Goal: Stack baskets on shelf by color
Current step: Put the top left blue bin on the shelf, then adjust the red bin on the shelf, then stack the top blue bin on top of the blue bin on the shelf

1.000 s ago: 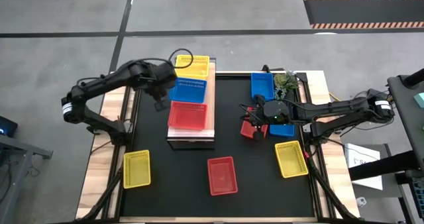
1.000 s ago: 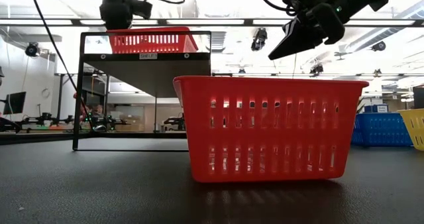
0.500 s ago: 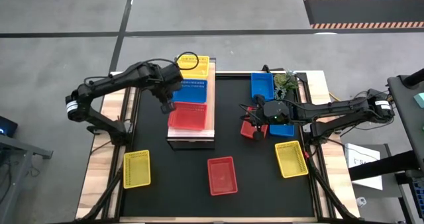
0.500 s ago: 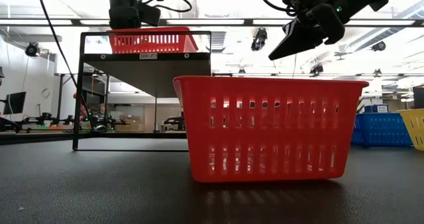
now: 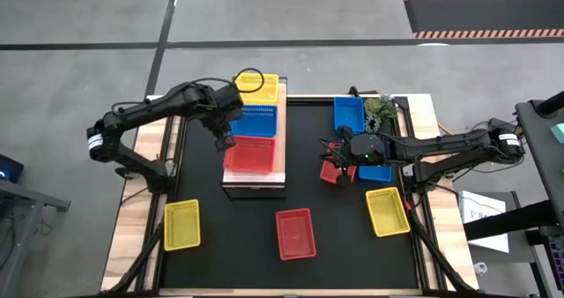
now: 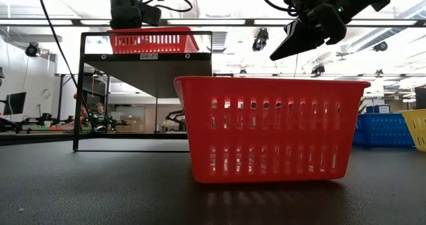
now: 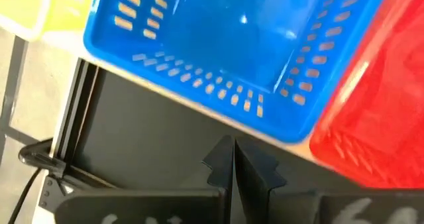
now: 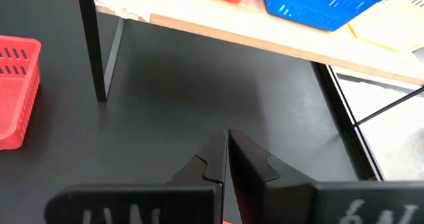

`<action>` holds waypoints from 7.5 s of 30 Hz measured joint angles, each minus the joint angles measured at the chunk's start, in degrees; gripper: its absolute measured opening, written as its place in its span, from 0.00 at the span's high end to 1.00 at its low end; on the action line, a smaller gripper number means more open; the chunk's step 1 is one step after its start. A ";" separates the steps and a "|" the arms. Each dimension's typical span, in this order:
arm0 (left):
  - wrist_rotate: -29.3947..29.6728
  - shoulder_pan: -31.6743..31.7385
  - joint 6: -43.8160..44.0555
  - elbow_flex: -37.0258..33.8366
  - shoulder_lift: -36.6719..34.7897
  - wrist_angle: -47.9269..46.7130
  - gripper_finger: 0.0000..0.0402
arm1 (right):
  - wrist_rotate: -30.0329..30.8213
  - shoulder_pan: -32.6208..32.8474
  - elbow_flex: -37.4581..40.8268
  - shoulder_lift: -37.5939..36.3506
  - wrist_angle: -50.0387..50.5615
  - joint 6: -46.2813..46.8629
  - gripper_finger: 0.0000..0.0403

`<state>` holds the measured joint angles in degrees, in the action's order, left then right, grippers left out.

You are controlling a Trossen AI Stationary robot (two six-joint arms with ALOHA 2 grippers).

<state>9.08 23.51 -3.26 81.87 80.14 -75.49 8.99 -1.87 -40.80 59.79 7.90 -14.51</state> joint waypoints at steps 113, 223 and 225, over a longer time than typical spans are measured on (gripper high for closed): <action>22.97 -30.47 -15.57 -37.33 -29.26 71.39 1.00 | -1.97 -35.70 -38.23 39.95 50.62 30.37 0.67; 22.97 -30.64 -27.27 -50.38 -39.08 105.03 1.00 | -3.02 -8.85 -84.61 46.58 52.63 1.01 0.97; 22.95 -30.71 -27.26 -50.38 -39.06 104.99 1.00 | -2.99 -8.99 -84.60 47.44 52.20 0.27 0.97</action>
<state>32.03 -7.20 -30.52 31.48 41.08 29.50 6.00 -10.86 -125.40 107.23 60.10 -14.24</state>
